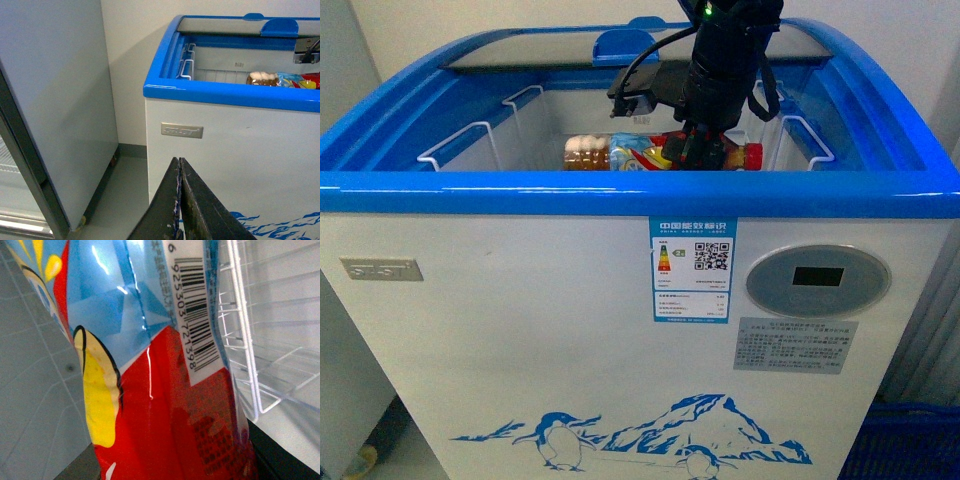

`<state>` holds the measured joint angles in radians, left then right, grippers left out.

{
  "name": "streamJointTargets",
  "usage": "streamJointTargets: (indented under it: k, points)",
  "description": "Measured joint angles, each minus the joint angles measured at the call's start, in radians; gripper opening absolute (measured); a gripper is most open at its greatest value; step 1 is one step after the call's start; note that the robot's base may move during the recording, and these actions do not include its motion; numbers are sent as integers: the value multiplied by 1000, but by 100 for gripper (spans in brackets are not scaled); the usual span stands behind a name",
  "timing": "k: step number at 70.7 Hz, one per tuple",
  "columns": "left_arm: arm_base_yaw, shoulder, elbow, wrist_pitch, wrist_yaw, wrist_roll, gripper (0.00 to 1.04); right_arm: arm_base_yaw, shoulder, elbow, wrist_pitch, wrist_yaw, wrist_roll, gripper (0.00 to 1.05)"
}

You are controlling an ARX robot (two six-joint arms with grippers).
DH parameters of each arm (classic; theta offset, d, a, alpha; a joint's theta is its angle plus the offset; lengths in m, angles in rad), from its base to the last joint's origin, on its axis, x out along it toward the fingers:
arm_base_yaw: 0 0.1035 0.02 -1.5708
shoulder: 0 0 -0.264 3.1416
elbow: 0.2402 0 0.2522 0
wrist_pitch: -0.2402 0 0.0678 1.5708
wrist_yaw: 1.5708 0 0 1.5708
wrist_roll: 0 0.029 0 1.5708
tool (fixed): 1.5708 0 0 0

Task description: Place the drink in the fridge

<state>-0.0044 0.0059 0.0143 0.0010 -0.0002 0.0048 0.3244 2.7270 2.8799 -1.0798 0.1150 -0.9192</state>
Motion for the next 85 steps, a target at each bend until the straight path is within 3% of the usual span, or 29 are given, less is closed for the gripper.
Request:
streamJointTargets:
  k: [12,24,32,38,39,42,44,46,52,55,62,71,75,79,85]
  points:
    - [0,0,0,0,0,0,3,5,28,4,35,47,0,45]
    - [0,0,0,0,0,0,3,5,61,3,17,31,-18,46]
    - [0,0,0,0,0,0,3,5,52,4,13,2,-22,72]
    - [0,0,0,0,0,0,3,3,39,6,18,-5,-19,86]
    - [0,0,0,0,0,0,3,2,34,6,19,-11,-15,93]
    - [0,0,0,0,0,0,3,0,31,6,19,-18,-14,96]
    - [0,0,0,0,0,0,3,-1,22,6,19,-29,-9,103]
    - [0,0,0,0,0,0,3,-2,18,6,19,-32,-7,104]
    - [0,0,0,0,0,0,3,-8,-9,6,17,-79,24,93]
    - [0,0,0,0,0,0,3,-9,-18,6,16,-87,24,92]
    - [0,0,0,0,0,0,3,-18,-56,6,11,-132,71,104]
    - [0,0,0,0,0,0,3,-37,-101,7,10,-188,140,89]
    - [0,0,0,0,0,0,3,-48,-121,8,8,-219,171,92]
    - [0,0,0,0,0,0,3,-65,-148,7,13,-255,243,104]
    - [0,0,0,0,0,0,3,-92,-302,-195,202,-328,391,97]
